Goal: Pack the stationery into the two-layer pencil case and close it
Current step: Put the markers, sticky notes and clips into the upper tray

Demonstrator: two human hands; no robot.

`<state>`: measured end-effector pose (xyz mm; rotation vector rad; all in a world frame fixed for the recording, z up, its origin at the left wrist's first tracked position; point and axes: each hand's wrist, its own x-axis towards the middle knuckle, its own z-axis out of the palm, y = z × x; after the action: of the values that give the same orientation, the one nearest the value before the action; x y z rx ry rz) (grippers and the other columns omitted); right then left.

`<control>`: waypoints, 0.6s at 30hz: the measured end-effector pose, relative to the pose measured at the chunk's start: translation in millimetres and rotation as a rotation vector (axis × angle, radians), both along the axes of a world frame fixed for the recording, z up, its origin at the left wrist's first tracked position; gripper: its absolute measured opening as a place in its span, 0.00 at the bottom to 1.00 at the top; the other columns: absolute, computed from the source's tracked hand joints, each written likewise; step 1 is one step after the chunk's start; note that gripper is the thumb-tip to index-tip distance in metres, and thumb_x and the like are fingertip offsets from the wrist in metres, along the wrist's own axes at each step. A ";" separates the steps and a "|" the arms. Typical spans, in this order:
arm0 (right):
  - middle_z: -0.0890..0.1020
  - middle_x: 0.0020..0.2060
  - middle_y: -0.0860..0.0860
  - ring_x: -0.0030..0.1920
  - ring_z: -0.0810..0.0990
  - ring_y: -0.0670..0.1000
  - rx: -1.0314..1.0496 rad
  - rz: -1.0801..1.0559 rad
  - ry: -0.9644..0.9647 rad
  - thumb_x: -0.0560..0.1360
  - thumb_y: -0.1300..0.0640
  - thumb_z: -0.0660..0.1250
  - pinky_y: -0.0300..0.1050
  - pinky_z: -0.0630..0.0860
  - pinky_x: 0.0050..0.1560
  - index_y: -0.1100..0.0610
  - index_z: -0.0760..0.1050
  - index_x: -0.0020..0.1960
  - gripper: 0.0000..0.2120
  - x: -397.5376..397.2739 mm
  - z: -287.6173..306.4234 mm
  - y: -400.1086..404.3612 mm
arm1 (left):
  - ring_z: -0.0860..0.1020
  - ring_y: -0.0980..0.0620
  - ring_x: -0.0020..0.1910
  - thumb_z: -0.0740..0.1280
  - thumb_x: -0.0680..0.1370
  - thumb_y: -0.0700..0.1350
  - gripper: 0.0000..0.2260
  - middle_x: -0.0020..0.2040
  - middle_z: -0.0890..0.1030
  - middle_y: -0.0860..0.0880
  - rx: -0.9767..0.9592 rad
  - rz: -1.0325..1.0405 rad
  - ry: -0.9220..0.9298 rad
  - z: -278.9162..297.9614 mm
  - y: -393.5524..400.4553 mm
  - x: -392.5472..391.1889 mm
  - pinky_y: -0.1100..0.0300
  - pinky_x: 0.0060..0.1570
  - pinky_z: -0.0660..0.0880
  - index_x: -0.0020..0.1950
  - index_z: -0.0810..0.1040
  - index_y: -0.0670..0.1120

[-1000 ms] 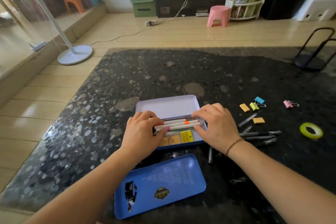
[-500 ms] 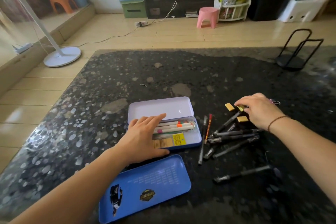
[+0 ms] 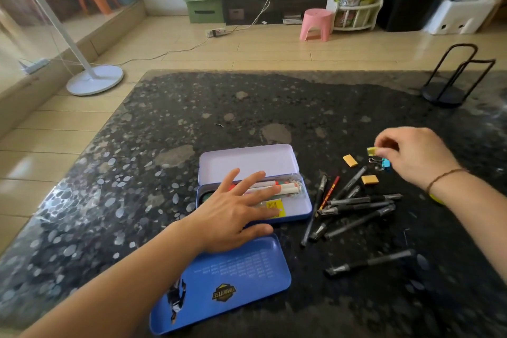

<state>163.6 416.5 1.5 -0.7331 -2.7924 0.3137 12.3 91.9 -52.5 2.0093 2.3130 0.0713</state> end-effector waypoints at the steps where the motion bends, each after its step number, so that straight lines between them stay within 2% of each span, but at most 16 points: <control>1: 0.81 0.35 0.47 0.37 0.77 0.49 -0.063 0.028 0.085 0.71 0.54 0.72 0.41 0.70 0.40 0.47 0.78 0.39 0.05 -2.0 7.2 -14.4 | 0.40 0.52 0.77 0.47 0.81 0.64 0.22 0.78 0.53 0.60 -0.008 0.002 0.005 -1.0 -2.1 -0.1 0.39 0.72 0.39 0.72 0.66 0.62; 3: 0.81 0.32 0.42 0.35 0.78 0.42 -0.243 0.111 0.182 0.68 0.51 0.73 0.35 0.70 0.36 0.45 0.79 0.37 0.03 -10.4 14.2 -51.2 | 0.44 0.49 0.77 0.47 0.81 0.64 0.22 0.78 0.53 0.58 -0.009 0.014 0.017 -1.3 -5.0 1.3 0.41 0.73 0.41 0.73 0.65 0.61; 4: 0.81 0.31 0.41 0.34 0.78 0.41 -0.307 0.153 0.188 0.67 0.51 0.74 0.34 0.71 0.35 0.45 0.80 0.37 0.04 -15.6 11.8 -69.5 | 0.50 0.47 0.76 0.48 0.81 0.64 0.22 0.78 0.56 0.56 0.009 0.024 0.022 -0.7 -6.3 2.4 0.42 0.73 0.45 0.72 0.66 0.60; 6: 0.81 0.31 0.41 0.34 0.77 0.41 -0.357 0.206 0.149 0.67 0.52 0.75 0.37 0.73 0.37 0.46 0.80 0.37 0.04 -23.8 -2.1 -99.4 | 0.63 0.46 0.68 0.51 0.81 0.63 0.21 0.73 0.65 0.53 0.074 0.047 0.024 1.5 -8.7 6.1 0.45 0.68 0.58 0.69 0.70 0.57; 7: 0.81 0.32 0.41 0.35 0.77 0.41 -0.355 0.208 0.127 0.68 0.52 0.74 0.39 0.74 0.38 0.47 0.80 0.38 0.03 -26.2 -10.3 -110.3 | 0.66 0.47 0.64 0.52 0.80 0.63 0.21 0.69 0.69 0.53 0.099 0.049 0.024 1.9 -10.0 7.6 0.46 0.64 0.62 0.68 0.72 0.57; 11: 0.80 0.37 0.42 0.37 0.75 0.41 -0.334 0.223 0.134 0.70 0.54 0.73 0.41 0.75 0.40 0.48 0.80 0.41 0.02 -27.2 -31.9 -130.6 | 0.69 0.49 0.59 0.52 0.81 0.63 0.21 0.64 0.73 0.54 0.074 0.037 0.023 0.9 -14.3 8.1 0.49 0.60 0.65 0.66 0.73 0.55; 15: 0.81 0.42 0.50 0.45 0.77 0.50 -0.241 0.592 0.064 0.71 0.63 0.71 0.50 0.76 0.49 0.56 0.81 0.43 0.04 -37.4 -30.3 -138.8 | 0.70 0.49 0.60 0.52 0.81 0.62 0.20 0.64 0.73 0.54 0.071 0.039 0.024 0.7 -20.4 6.0 0.50 0.61 0.64 0.65 0.73 0.54; 18: 0.82 0.43 0.52 0.46 0.78 0.51 -0.304 0.674 0.023 0.71 0.67 0.69 0.48 0.75 0.51 0.57 0.82 0.45 0.07 -49.8 -28.1 -145.8 | 0.69 0.51 0.60 0.54 0.81 0.61 0.19 0.62 0.75 0.56 0.152 0.095 -0.045 -0.8 -26.0 7.8 0.54 0.61 0.63 0.64 0.75 0.54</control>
<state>113.7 270.6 -26.6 0.1966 -2.9123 0.8643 20.1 65.9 -53.4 1.9385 2.4423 0.3029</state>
